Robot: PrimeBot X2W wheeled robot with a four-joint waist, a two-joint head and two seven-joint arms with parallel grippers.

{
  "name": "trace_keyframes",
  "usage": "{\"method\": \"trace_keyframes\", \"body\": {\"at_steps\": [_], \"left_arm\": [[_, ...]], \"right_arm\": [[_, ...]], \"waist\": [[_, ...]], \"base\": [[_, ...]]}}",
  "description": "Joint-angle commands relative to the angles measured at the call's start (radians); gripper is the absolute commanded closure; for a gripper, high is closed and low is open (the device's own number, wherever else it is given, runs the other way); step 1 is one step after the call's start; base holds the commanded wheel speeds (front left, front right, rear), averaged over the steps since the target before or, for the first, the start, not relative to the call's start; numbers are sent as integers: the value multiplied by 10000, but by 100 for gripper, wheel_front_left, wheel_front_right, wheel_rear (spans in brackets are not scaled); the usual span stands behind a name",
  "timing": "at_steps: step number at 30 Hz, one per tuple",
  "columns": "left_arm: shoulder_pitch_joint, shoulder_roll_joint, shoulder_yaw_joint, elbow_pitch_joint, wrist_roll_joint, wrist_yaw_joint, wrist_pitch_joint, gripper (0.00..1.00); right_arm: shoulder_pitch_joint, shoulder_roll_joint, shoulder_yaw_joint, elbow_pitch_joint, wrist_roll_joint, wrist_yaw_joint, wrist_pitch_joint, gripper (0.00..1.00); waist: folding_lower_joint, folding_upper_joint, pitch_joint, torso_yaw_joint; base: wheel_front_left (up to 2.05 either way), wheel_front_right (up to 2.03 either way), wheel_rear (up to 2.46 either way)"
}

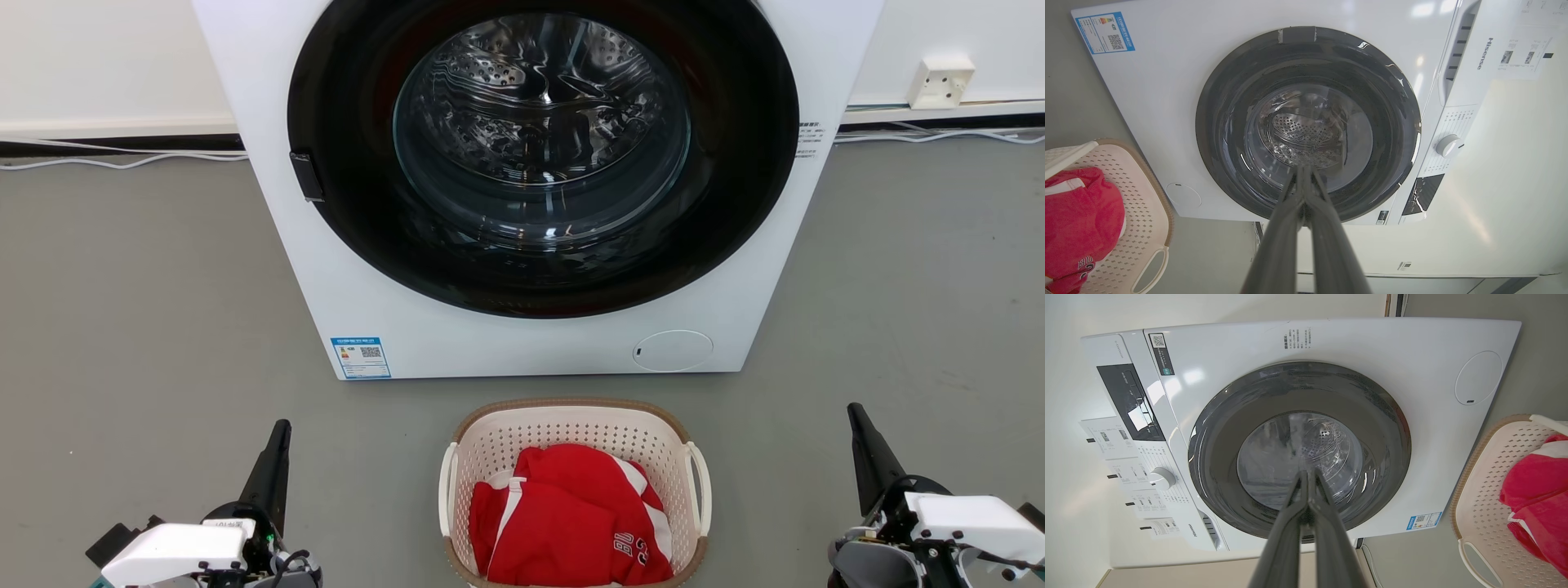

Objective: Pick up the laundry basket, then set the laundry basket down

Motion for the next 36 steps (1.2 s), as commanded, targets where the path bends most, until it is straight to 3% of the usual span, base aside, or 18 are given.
{"method": "trace_keyframes", "body": {"at_steps": [1,36], "left_arm": [[-555,102,293,-220,18,-73,58,100],[-555,102,293,-220,18,-73,58,100]], "right_arm": [[-423,-41,187,-255,69,73,75,100],[-423,-41,187,-255,69,73,75,100]], "waist": [[0,0,0,0],[0,0,0,0]], "base": [[0,0,0],[0,0,0]]}}
